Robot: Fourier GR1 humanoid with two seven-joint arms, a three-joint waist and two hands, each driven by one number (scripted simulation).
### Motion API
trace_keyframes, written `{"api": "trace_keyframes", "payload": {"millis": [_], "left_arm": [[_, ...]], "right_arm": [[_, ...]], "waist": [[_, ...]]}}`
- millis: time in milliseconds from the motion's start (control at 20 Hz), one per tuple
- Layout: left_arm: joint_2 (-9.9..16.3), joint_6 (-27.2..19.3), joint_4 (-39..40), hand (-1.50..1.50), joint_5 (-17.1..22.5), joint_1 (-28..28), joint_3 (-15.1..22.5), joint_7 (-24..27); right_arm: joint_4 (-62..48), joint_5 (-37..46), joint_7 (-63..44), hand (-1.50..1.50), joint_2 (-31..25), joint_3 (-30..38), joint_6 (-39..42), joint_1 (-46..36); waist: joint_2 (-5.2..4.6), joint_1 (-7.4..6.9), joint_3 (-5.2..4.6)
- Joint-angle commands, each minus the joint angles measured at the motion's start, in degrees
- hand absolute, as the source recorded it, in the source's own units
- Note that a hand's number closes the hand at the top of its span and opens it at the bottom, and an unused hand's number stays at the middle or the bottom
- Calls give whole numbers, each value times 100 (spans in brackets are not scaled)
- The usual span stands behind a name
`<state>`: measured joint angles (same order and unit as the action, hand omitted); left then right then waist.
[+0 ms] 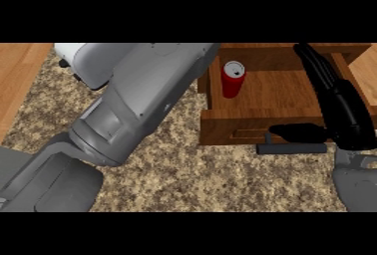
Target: Pick up the can, place it into the drawer and close the drawer
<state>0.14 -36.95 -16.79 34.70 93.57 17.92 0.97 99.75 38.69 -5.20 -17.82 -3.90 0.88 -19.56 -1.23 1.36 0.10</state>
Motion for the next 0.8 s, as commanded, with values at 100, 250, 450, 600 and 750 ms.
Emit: {"api": "trace_keyframes", "payload": {"millis": [100,250,450,600,750], "left_arm": [[59,235,-33,-150,-50,-78,-117,-31],[223,291,25,-150,-82,116,-185,-199],[405,345,-141,-150,-118,-102,-244,-82],[538,429,-285,-150,-183,-267,-216,-283],[693,425,-571,-150,-269,-442,-143,-461]], "right_arm": [[-1306,1028,165,-150,148,-436,-470,-531],[-2196,1226,538,-150,271,-396,-889,-924],[-3359,1631,822,-150,517,-356,-1658,-1338],[-4168,1712,904,-150,592,-134,-1993,-1768],[-4784,2069,803,-150,757,-145,-2487,-2002]], "waist": [[58,-140,-7],[41,-161,-2],[38,-270,-3],[60,-294,-4],[101,-372,-8]]}}
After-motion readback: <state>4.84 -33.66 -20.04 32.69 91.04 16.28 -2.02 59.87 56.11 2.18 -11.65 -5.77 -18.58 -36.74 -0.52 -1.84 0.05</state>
